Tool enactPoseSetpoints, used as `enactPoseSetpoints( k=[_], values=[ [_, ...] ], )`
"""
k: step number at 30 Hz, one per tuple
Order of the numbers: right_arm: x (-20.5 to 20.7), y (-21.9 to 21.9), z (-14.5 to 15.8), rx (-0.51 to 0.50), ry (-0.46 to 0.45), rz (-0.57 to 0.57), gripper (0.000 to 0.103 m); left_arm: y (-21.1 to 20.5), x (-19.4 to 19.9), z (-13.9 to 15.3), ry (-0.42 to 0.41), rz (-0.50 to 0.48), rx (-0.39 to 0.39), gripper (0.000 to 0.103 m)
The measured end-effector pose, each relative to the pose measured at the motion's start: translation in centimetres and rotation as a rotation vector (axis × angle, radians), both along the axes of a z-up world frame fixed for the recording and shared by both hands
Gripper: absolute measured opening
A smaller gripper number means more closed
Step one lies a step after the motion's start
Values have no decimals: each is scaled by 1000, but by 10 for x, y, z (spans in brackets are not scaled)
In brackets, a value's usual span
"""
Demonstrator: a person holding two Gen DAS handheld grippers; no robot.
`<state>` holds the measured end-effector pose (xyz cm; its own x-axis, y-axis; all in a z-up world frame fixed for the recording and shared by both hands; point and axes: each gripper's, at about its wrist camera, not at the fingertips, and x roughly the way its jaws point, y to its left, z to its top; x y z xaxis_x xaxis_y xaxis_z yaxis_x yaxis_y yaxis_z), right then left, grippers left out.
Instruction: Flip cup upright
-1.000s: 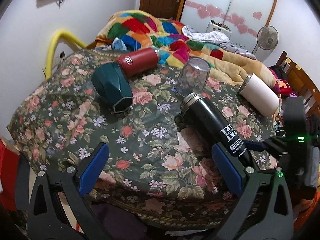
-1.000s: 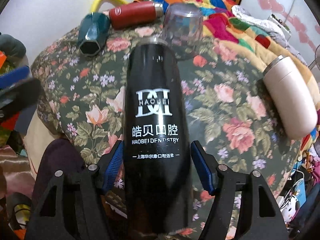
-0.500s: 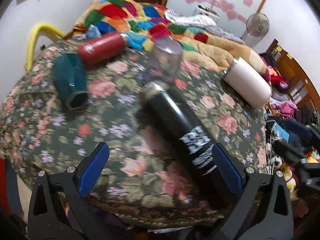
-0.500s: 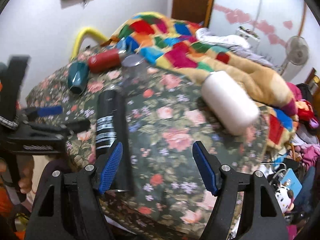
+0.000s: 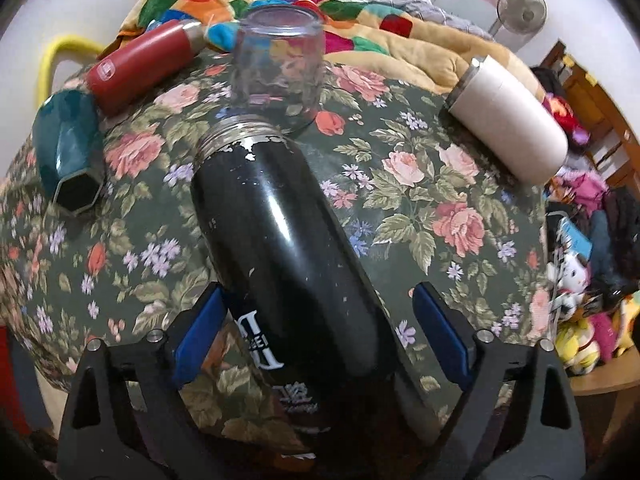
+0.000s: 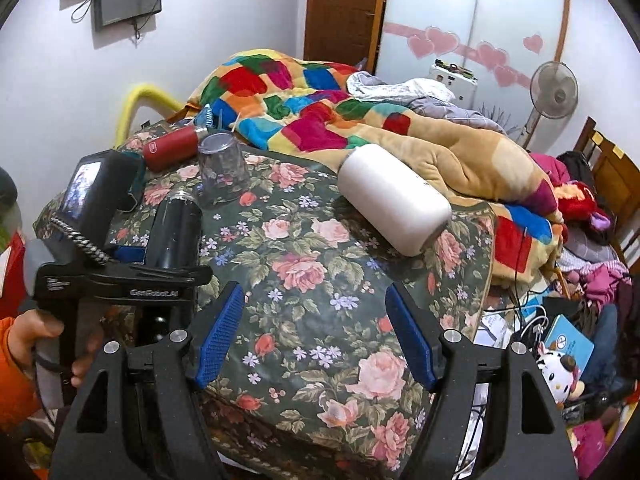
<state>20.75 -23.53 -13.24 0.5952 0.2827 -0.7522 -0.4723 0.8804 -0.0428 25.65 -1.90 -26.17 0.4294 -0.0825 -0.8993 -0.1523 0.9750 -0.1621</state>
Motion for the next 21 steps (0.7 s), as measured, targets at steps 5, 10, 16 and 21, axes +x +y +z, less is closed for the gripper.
enactPoseSetpoints(
  k=[5, 10, 16, 21],
  values=[
    [-3, -9, -2, 7, 2, -17, 70, -20, 14, -8, 15, -62, 92, 71],
    [-6, -15, -1, 10, 7, -29, 70, -29, 17, -7, 3, -90, 113, 68],
    [-8, -18, 2, 10, -7, -40, 70, -29, 1, 17, -72, -94, 124, 67],
    [-5, -19, 4, 22, -10, -59, 70, -27, -20, 60, -187, -114, 137, 65]
  ],
)
